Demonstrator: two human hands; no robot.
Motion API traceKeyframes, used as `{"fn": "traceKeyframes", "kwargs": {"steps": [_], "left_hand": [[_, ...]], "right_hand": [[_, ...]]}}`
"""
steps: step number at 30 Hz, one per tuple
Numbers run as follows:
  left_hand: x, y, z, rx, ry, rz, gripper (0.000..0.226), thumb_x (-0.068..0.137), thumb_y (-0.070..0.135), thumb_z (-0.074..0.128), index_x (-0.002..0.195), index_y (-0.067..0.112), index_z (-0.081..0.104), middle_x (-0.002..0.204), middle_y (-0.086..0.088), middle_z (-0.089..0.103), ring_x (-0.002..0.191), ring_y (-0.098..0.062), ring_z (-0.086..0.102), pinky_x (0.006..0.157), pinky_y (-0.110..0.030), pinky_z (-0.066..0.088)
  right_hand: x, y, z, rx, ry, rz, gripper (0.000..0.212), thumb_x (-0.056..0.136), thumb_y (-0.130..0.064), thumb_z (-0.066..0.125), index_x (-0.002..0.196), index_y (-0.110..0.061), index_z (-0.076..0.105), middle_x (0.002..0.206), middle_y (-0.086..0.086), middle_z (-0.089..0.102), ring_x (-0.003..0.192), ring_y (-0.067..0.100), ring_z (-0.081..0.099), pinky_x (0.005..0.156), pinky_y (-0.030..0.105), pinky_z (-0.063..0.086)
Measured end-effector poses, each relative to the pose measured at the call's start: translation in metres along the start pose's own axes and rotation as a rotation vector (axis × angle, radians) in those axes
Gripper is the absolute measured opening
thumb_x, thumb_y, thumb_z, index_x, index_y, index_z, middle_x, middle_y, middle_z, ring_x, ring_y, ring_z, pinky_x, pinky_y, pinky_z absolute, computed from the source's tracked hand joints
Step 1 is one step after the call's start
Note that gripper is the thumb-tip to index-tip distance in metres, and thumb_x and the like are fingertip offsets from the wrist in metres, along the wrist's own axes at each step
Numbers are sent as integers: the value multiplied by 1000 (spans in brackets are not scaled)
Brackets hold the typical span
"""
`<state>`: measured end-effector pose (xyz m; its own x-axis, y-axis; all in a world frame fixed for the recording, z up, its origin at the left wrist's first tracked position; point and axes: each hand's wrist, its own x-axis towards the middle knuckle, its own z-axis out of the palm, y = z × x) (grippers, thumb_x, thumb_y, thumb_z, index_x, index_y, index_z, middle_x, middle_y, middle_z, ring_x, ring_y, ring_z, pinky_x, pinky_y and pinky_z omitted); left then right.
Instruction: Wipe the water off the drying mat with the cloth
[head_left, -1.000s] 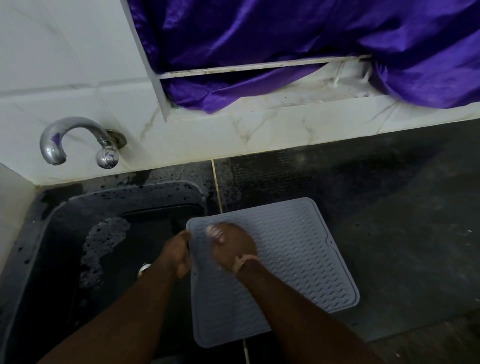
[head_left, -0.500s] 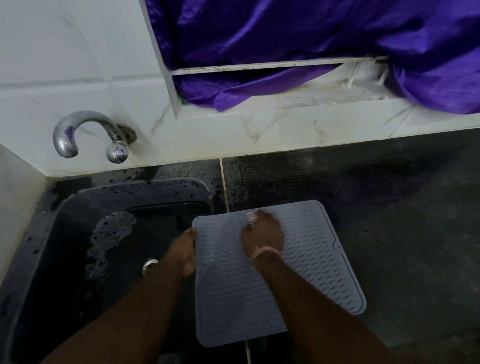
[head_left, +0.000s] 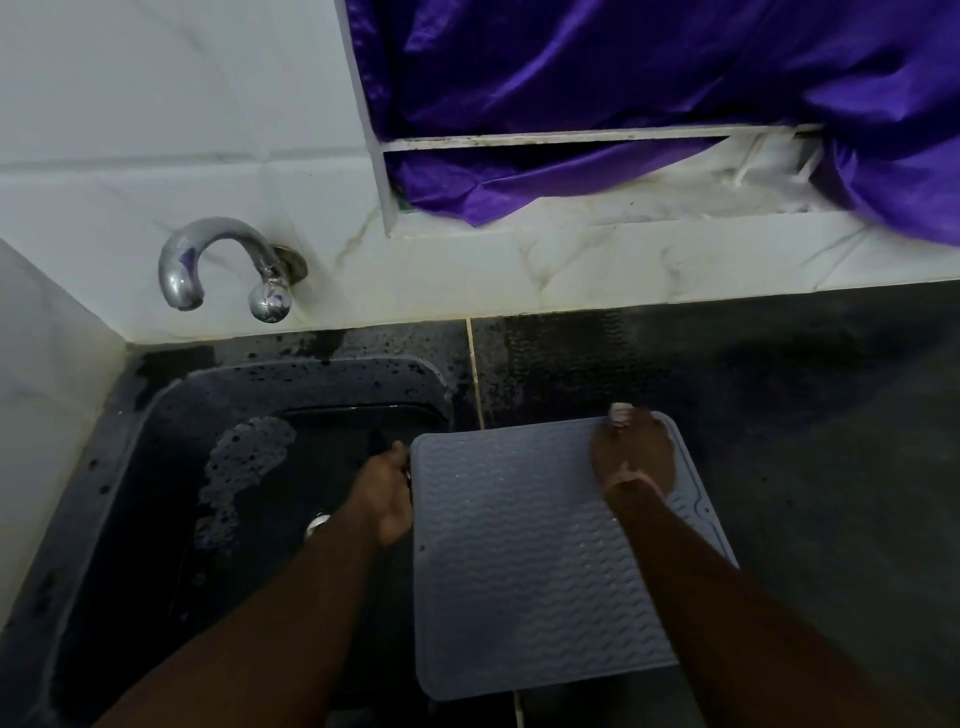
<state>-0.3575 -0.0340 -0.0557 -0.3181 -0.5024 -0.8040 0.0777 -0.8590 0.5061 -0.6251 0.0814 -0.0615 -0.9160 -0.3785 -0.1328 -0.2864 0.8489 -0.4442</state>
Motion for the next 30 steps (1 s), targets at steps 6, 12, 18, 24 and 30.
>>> {"fn": "traceKeyframes", "kwargs": {"steps": [6, 12, 18, 24, 30], "left_hand": [[2, -2, -6, -55, -36, -32, 44, 107, 33, 39, 129, 3, 62, 105, -18, 73, 92, -30, 69, 81, -44, 54], [16, -2, -16, -171, -120, -77, 97, 87, 84, 24, 127, 5, 63, 125, -26, 67, 120, -41, 61, 94, -49, 50], [22, -3, -22, -197, -181, -111, 116, 73, 95, 18, 131, 3, 59, 131, -27, 63, 125, -43, 58, 100, -53, 48], [26, -2, -23, -266, -213, -134, 115, 74, 96, 19, 134, 6, 59, 137, -27, 58, 131, -45, 53, 114, -62, 34], [33, -8, -25, -310, -208, -137, 112, 77, 93, 19, 130, 4, 61, 129, -28, 64, 117, -44, 62, 100, -56, 47]], "right_hand": [[-37, -31, 36, -55, -87, -92, 41, 93, -31, 50, 128, -11, 57, 123, 14, 60, 113, 34, 57, 89, 42, 51], [-141, -97, 89, -35, -348, -493, 34, 88, -41, 43, 114, -27, 60, 109, -2, 60, 103, 20, 59, 88, 37, 52], [-134, -112, 70, 367, -510, -413, 18, 97, -36, 51, 96, -27, 67, 96, -7, 69, 89, 12, 63, 86, 32, 52], [-64, -61, 50, 155, -76, -114, 38, 91, -31, 57, 126, -19, 63, 120, 11, 65, 110, 34, 60, 89, 41, 52], [-108, -95, 78, 44, -176, -269, 40, 88, -29, 54, 125, -16, 60, 120, 11, 59, 108, 32, 58, 84, 39, 50]]}}
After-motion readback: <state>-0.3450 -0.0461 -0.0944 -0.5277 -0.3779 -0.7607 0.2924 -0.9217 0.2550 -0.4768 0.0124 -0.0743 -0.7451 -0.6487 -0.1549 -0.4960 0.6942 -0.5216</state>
